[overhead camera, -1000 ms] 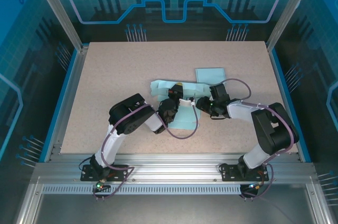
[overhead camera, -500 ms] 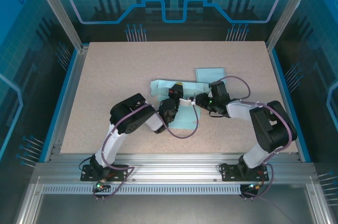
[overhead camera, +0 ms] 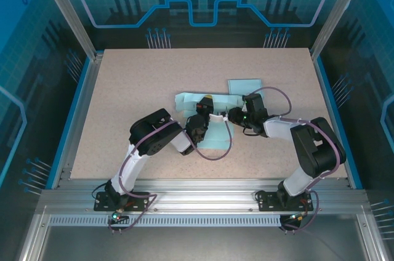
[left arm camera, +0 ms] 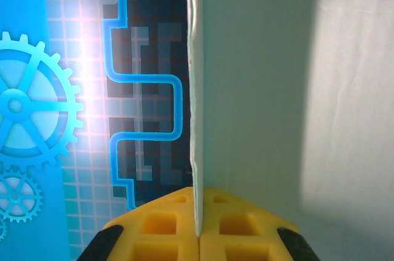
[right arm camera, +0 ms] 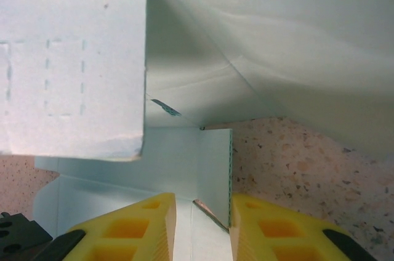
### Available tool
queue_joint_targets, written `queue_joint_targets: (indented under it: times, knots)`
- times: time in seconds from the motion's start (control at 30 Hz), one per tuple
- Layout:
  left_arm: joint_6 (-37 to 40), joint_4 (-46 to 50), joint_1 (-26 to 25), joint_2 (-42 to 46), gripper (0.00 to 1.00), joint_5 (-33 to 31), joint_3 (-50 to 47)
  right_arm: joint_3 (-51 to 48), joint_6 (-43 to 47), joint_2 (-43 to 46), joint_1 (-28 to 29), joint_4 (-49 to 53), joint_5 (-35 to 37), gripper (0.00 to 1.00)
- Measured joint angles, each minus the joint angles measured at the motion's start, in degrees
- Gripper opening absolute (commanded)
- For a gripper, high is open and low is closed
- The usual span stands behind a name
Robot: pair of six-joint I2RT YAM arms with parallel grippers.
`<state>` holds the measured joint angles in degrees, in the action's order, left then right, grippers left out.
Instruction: Fold the paper box
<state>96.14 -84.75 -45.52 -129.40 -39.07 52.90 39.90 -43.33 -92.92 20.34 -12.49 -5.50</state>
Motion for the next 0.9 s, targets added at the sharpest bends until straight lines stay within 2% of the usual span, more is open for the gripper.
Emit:
queue_joint_targets:
  times: [0.13,0.73,0.9]
  knots:
    - [0.0,0.0,0.0,0.0,0.00,-0.2,0.0,0.0,0.1,-0.2,0.5,-0.7,0.5,0.25]
    - [-0.2,-0.1,0.4,0.0,0.00,-1.3,0.0,-0.5,0.1,-0.9,2.4,-4.1,3.7,0.25]
    - [-1.4,0.5,0.2,0.9,0.00,-1.5,0.1,-0.7,1.2,2.7,3.3,-1.6,6.2,0.14]
